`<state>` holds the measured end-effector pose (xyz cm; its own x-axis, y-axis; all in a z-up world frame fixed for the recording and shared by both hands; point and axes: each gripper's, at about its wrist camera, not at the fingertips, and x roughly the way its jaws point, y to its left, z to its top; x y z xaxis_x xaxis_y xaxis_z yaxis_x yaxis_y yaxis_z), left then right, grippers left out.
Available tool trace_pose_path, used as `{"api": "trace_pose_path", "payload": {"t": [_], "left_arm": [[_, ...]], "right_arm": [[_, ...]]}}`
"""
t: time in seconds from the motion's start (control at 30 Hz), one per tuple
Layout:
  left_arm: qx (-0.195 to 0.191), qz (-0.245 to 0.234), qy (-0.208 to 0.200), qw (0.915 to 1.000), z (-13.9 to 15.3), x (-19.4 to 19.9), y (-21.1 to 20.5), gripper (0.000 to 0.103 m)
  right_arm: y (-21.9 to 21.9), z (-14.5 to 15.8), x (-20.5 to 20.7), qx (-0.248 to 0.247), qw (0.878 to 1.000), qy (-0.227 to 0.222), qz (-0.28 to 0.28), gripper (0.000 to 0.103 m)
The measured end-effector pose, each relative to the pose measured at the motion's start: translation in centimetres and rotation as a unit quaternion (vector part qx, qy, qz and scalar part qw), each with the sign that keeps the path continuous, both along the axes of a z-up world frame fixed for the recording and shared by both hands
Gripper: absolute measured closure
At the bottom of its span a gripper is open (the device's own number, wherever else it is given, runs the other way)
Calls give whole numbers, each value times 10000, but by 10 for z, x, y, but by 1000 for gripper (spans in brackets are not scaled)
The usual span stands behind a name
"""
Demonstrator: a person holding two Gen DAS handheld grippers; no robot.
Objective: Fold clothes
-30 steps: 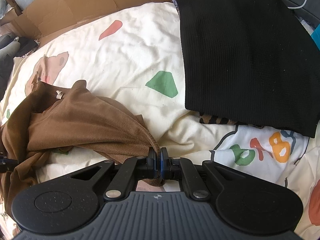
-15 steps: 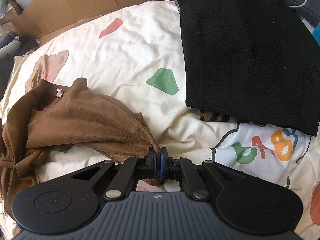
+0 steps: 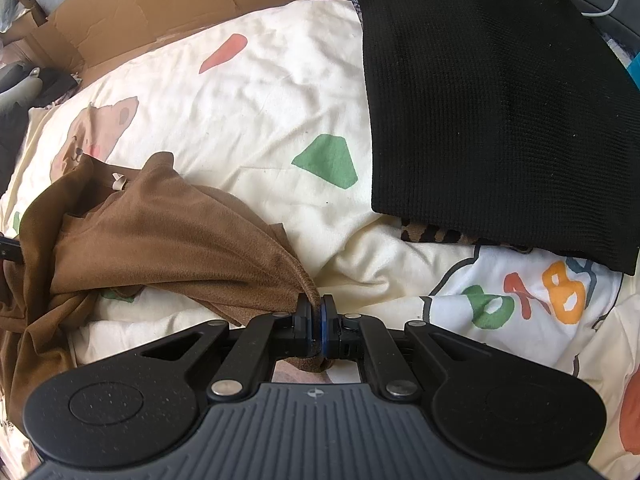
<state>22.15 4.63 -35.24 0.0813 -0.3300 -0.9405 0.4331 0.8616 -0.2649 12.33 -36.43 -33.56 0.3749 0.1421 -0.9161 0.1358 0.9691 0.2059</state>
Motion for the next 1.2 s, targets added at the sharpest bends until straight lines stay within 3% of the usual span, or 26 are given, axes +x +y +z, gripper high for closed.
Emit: {"api": "trace_pose_path", "payload": {"t": [0.27, 0.43, 0.57, 0.77, 0.9, 1.2], "left_arm": [[-223, 257, -338, 9989, 57, -30, 25, 98], [-278, 601, -348, 9972, 73, -64, 50, 98], [-235, 925, -112, 9954, 65, -97, 75, 98], [1, 1337, 592, 9893, 13, -138, 104, 99], [59, 1440, 604, 9877, 13, -137, 113, 99], [-181, 989, -188, 9948, 61, -70, 99, 94]], "right_arm": [[-1, -1, -1, 15, 10000, -34, -57, 101], [-1, -1, -1, 24, 9999, -64, -102, 101], [-2, -2, -2, 32, 9999, -87, -139, 101], [-2, -2, -2, 23, 9999, -96, -140, 101], [-2, -1, -2, 12, 9999, -89, -113, 101], [0, -4, -1, -21, 9999, -43, -92, 101]]}}
